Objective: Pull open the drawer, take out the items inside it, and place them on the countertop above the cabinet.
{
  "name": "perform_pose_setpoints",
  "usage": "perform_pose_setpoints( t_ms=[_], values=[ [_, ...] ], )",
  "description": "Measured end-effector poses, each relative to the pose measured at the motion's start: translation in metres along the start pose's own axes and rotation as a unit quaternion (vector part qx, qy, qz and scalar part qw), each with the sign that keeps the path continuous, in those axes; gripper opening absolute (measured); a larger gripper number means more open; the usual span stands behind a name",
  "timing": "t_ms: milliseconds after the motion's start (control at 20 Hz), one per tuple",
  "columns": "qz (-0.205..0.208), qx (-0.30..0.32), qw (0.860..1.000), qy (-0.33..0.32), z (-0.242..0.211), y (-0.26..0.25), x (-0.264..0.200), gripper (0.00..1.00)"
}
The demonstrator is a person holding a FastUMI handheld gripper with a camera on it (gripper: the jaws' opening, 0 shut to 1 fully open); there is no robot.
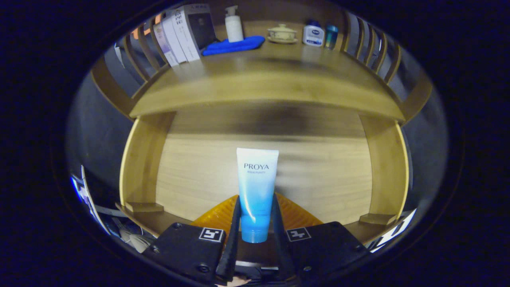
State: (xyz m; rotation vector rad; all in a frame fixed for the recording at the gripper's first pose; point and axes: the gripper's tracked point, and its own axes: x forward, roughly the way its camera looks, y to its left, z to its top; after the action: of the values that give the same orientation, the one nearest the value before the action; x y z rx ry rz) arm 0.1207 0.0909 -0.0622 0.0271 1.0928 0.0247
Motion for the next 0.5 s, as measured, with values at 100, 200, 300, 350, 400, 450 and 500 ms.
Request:
perform_pose_setpoints(
  t_ms=[100, 200, 300, 350, 400, 450, 500],
  values=[
    [0.005, -0.004, 1.0, -0.016, 0.012, 0.001, -0.019, 0.44],
    [0.004, -0.006, 1.0, -0.03, 0.027, 0.0, -0.034, 0.44],
    [0.007, -0.001, 0.999, -0.041, 0.043, 0.0, -0.044, 0.44],
    [0.006, 0.003, 0.999, -0.046, 0.052, -0.001, -0.047, 0.44],
    [0.006, 0.004, 0.999, -0.049, 0.06, -0.001, -0.049, 0.44],
    [0.007, 0.008, 0.999, -0.05, 0.069, -0.001, -0.05, 0.44],
    [0.011, 0.012, 0.999, -0.05, 0.078, 0.0, -0.05, 0.44]
  ],
)
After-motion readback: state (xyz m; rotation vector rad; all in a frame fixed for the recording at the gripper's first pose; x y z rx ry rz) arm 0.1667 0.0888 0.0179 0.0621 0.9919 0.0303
